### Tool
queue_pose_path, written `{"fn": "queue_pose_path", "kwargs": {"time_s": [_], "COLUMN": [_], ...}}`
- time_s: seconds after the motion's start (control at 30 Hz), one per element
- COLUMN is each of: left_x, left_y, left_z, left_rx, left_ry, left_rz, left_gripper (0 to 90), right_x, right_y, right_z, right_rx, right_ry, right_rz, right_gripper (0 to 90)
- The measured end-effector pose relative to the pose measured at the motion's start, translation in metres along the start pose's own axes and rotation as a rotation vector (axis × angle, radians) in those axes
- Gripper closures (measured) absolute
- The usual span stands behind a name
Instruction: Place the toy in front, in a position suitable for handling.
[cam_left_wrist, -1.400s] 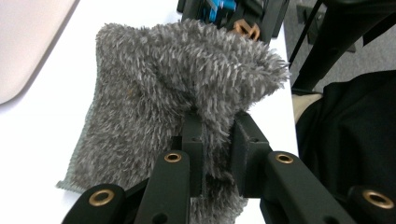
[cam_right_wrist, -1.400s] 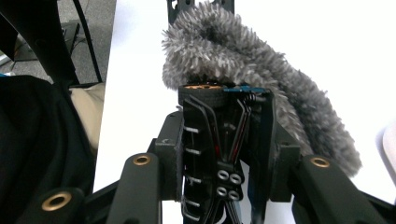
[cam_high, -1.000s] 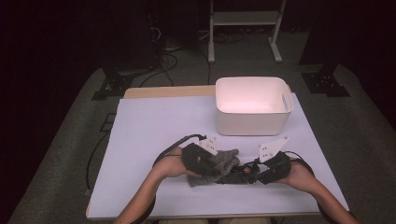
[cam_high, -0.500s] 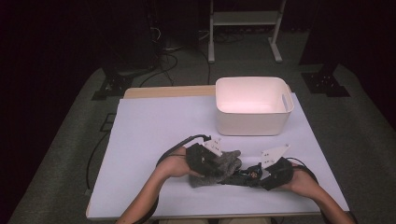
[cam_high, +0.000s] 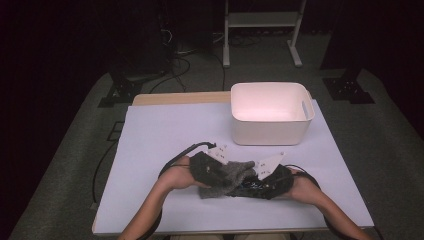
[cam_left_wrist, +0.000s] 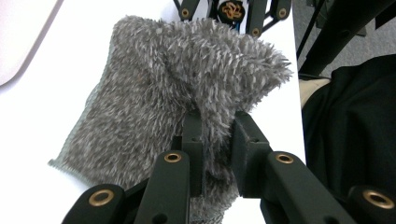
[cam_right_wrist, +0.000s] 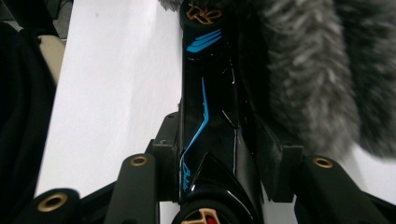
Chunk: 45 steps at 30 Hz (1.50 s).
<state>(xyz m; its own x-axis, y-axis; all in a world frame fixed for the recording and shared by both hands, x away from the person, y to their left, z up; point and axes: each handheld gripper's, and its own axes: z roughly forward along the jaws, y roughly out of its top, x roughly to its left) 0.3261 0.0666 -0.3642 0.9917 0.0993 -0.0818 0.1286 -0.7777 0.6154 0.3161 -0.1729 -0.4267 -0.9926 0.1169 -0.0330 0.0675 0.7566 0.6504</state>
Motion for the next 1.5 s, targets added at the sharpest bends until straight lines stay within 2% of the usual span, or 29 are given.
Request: {"fn": "queue_pose_path", "kwargs": {"time_s": [0.13,0.27,0.4,0.5,0.63,0.7,0.83,0.9,0.97,1.03,1.07,1.13,1.27,1.33,1.4,1.43,1.5], "left_x": [0.002,0.008,0.012,0.011,0.002,-0.003,-0.011,-0.014,-0.016,-0.017,-0.017,-0.020,-0.021,-0.021,-0.020,-0.020,-0.020], "left_y": [-0.005,-0.012,-0.021,-0.025,-0.029,-0.031,-0.035,-0.037,-0.039,-0.041,-0.041,-0.042,-0.043,-0.043,-0.043,-0.042,-0.042], "left_z": [-0.014,-0.025,-0.020,-0.013,-0.011,-0.010,-0.007,-0.004,-0.002,-0.002,-0.002,0.001,0.006,0.009,0.012,0.013,0.015], "left_rx": [-0.005,0.023,0.029,0.028,0.026,0.037,0.046,0.044,0.043,0.036,0.035,0.047,0.062,0.070,0.076,0.077,0.086], "left_ry": [0.033,0.070,0.059,0.030,-0.004,-0.013,-0.029,-0.037,-0.045,-0.046,-0.046,-0.047,-0.055,-0.046,-0.046,-0.045,-0.047], "left_rz": [-0.016,-0.042,-0.064,-0.074,-0.060,-0.052,-0.043,-0.043,-0.043,-0.046,-0.046,-0.035,-0.033,-0.036,-0.031,-0.033,-0.029], "left_gripper": [77.1,77.1,76.8,76.8,76.8,76.9,76.8,76.8,76.6,76.5,76.6,76.4,76.0,76.1,76.1,76.0,76.1], "right_x": [-0.006,-0.014,-0.015,-0.014,-0.007,-0.005,0.001,0.007,0.010,0.016,0.019,0.021,0.026,0.027,0.029,0.029,0.028], "right_y": [0.018,0.030,0.029,0.027,0.023,0.020,0.014,0.012,0.011,0.007,0.006,0.004,0.001,0.001,0.001,0.000,-0.004], "right_z": [0.015,0.026,0.028,0.024,0.014,0.008,0.004,0.007,0.008,0.010,0.010,0.011,0.015,0.016,0.019,0.020,0.021], "right_rx": [-0.001,-0.007,-0.029,-0.046,-0.039,-0.055,-0.050,-0.024,-0.021,-0.033,-0.032,-0.019,-0.015,-0.014,0.008,0.015,0.027], "right_ry": [-0.003,-0.006,0.011,0.058,0.085,0.101,0.073,0.048,0.041,0.012,-0.005,-0.017,-0.028,-0.024,-0.006,-0.018,-0.012], "right_rz": [-0.043,-0.056,-0.018,0.052,0.101,0.123,0.138,0.121,0.113,0.092,0.103,0.094,0.085,0.078,0.084,0.082,0.075], "right_gripper": [55.4,55.4,53.9,43.1,37.4,36.1,27.3,25.2,25.0,24.3,22.0,19.2,16.9,17.2,17.2,16.9,17.2]}}
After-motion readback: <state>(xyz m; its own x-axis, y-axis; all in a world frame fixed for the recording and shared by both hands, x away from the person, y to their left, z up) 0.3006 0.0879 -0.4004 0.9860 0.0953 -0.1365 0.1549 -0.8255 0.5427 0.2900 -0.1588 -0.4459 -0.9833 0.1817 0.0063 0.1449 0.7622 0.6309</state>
